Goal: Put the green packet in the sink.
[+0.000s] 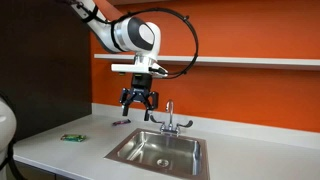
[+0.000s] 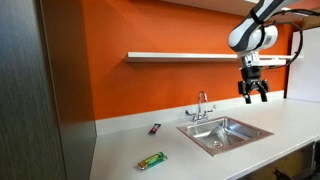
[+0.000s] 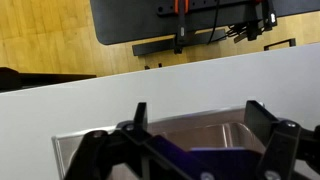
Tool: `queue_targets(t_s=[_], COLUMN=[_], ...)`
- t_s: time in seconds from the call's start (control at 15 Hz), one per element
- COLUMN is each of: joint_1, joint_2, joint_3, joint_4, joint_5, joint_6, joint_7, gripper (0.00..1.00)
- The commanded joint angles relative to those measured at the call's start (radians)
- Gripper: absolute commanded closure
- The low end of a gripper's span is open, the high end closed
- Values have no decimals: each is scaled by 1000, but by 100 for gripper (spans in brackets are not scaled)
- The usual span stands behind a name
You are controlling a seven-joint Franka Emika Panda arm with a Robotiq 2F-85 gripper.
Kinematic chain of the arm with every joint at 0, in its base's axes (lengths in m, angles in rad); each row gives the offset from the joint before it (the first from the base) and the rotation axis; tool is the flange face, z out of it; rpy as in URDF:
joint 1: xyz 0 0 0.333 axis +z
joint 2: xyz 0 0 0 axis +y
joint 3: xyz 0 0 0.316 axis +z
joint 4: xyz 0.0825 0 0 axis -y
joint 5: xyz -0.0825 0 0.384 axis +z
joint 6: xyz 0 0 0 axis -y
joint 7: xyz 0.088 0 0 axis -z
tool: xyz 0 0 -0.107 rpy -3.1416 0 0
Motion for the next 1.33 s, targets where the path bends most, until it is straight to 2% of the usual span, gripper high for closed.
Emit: queue_targets(t_s=[0.0,0.27,0.47,1.27], joint_1=[-8,12,52,231], joint_2=[1,30,66,277], joint_3=[8,25,59,248], joint_4=[1,19,31,136], joint_5=[3,-1,-2,13], joint_6=[-2,8,25,141], joint_7=[-2,-16,-26,-57], gripper=[0,0,0,0])
